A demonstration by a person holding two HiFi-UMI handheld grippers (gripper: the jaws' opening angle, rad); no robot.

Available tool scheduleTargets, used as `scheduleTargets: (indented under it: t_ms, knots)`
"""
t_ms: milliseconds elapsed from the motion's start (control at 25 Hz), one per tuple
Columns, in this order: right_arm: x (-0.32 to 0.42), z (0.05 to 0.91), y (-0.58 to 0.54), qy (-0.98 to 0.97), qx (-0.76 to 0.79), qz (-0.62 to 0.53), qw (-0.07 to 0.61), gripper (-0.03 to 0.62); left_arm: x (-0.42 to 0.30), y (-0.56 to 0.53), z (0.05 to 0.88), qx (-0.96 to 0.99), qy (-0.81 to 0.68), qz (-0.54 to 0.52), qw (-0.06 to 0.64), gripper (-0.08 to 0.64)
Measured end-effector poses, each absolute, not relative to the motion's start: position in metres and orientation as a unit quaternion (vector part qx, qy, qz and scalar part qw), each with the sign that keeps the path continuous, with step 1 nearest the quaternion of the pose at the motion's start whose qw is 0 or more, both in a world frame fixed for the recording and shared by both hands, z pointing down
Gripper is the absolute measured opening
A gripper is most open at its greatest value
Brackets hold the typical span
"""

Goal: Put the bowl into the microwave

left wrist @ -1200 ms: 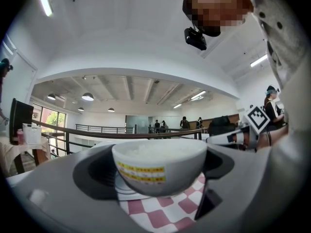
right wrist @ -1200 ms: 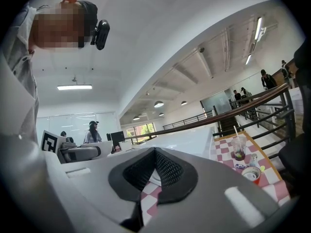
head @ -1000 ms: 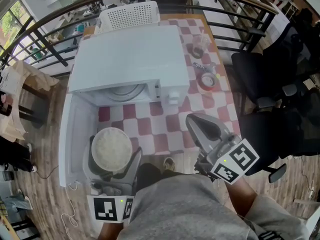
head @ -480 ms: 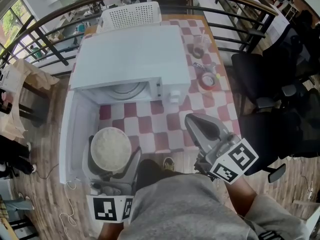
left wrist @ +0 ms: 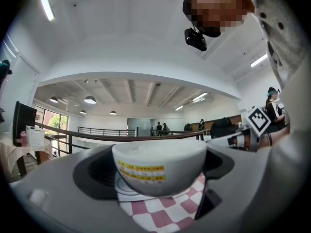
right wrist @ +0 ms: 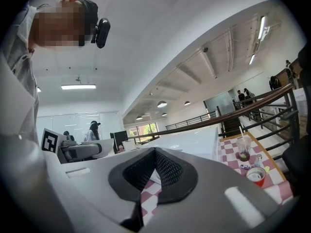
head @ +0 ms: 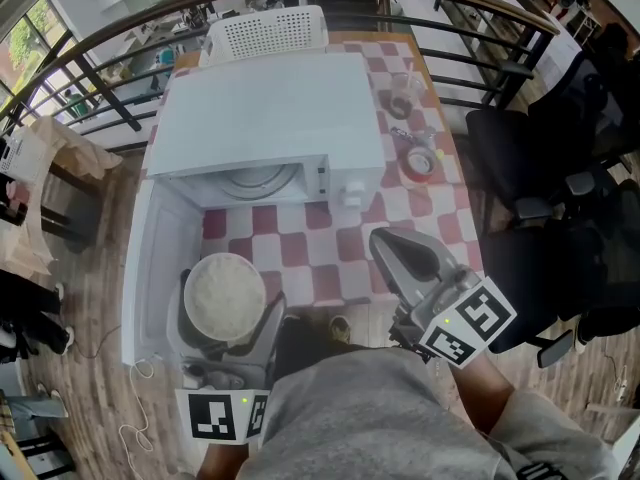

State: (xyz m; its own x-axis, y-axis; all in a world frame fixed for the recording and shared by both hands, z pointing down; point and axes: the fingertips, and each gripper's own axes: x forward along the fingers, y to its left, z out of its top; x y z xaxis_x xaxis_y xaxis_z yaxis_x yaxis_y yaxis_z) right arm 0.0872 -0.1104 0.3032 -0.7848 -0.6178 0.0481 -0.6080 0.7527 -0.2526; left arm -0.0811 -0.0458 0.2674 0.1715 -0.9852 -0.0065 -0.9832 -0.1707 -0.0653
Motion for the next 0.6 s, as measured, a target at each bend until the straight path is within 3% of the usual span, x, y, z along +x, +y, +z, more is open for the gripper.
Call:
scheduleTargets:
  t_ms: [600]
  knots:
    - [0.068, 0.308, -0.128, 0.93, -0.343, -0.131, 0.005, 0.0, -0.098, -0.072, 0.279, -0.779, 0.627, -0.019, 0.008, 0.506]
